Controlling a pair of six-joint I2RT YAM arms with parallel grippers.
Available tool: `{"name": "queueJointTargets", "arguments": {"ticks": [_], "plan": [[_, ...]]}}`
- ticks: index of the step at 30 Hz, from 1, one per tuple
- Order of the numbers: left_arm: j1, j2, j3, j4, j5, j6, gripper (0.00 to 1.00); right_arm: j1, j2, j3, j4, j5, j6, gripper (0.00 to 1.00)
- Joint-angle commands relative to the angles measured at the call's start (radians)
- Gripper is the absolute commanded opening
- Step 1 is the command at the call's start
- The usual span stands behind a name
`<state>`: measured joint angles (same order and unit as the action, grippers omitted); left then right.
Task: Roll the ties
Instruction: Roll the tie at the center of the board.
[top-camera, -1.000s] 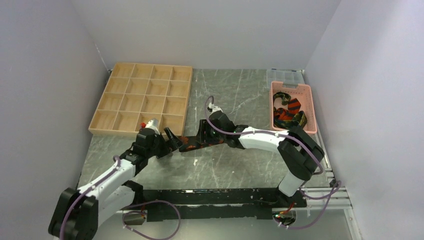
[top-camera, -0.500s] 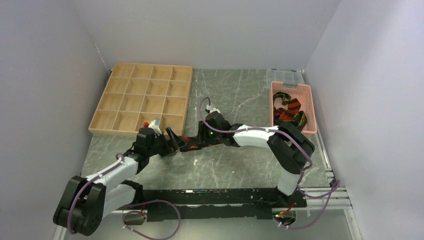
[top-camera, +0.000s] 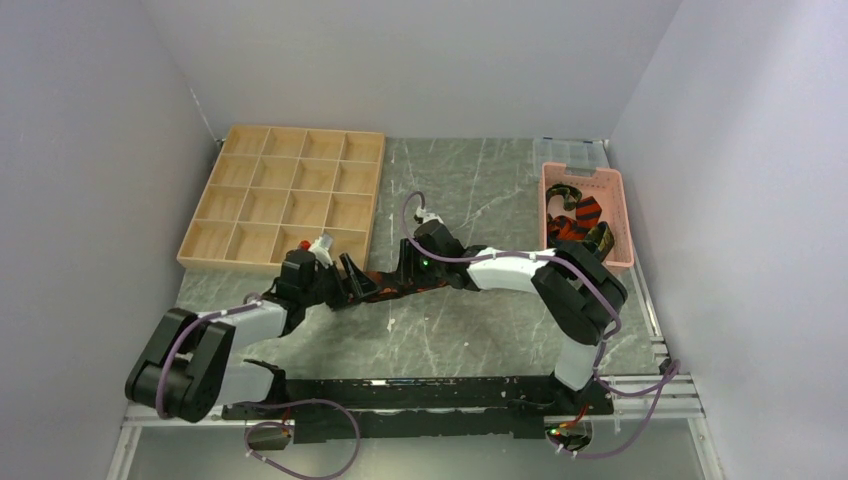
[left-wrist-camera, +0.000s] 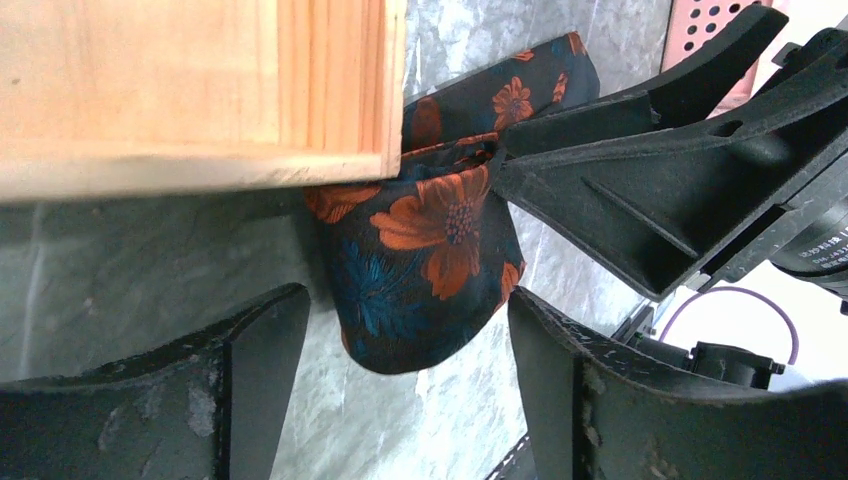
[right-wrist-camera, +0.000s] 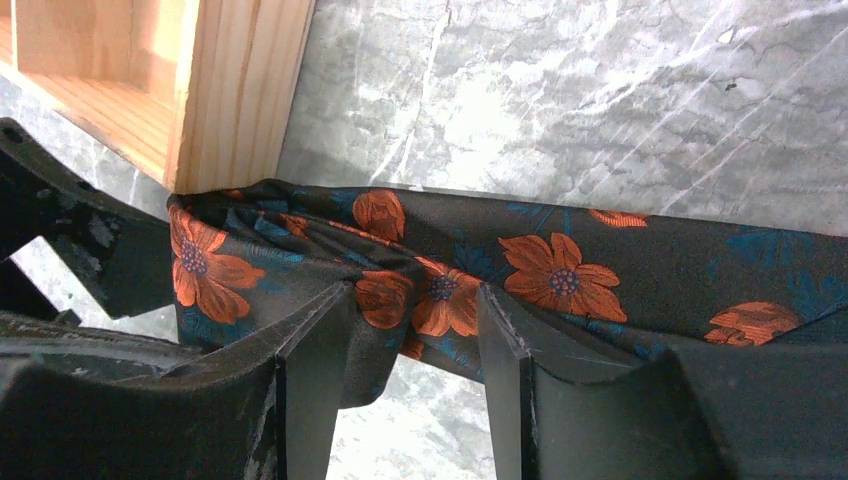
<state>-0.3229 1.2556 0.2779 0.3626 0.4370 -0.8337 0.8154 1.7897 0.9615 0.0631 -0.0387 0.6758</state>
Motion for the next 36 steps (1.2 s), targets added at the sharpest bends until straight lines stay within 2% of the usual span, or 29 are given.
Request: {"name": "queueJointTargets", "arguments": {"ticks": [1,5,8,11,16,17,20,24,27,31,36], "plan": [[0.004,0.068,0.046,0.096,0.075,0.01,0.75,-0.008,0.012,-0.014,0.047,-0.014,-0.007,0.52],[0.004,0.111,0.06,0.122,0.103,0.001,0.64,-0.01,0.019,-0.023,0.062,-0.021,-0.01,0.51],[0.003,0.131,0.064,0.13,0.109,-0.006,0.6,-0.01,0.023,-0.03,0.073,-0.028,-0.01,0.51],[0.004,0.142,0.071,0.128,0.109,-0.012,0.59,-0.01,0.025,-0.034,0.08,-0.033,-0.01,0.51],[0.004,0.157,0.087,0.135,0.114,-0.023,0.65,-0.01,0.029,-0.043,0.089,-0.036,-0.009,0.51],[0.003,0.162,0.09,0.136,0.116,-0.025,0.61,-0.01,0.029,-0.043,0.091,-0.038,-0.009,0.5],[0.001,0.174,0.102,0.123,0.121,-0.024,0.36,-0.01,0.029,-0.044,0.094,-0.041,-0.007,0.5],[-0.007,0.153,0.106,0.058,0.093,-0.009,0.2,-0.009,0.018,-0.042,0.089,-0.041,-0.008,0.5],[-0.01,0.107,0.118,-0.04,0.05,0.013,0.04,-0.008,-0.009,-0.044,0.079,-0.038,0.0,0.51],[-0.01,0.043,0.159,-0.261,-0.041,0.049,0.03,-0.007,-0.08,-0.069,0.054,0.014,0.017,0.53],[-0.011,-0.064,0.228,-0.66,-0.242,0.071,0.03,-0.007,-0.199,-0.16,0.049,0.13,0.037,0.54]]}}
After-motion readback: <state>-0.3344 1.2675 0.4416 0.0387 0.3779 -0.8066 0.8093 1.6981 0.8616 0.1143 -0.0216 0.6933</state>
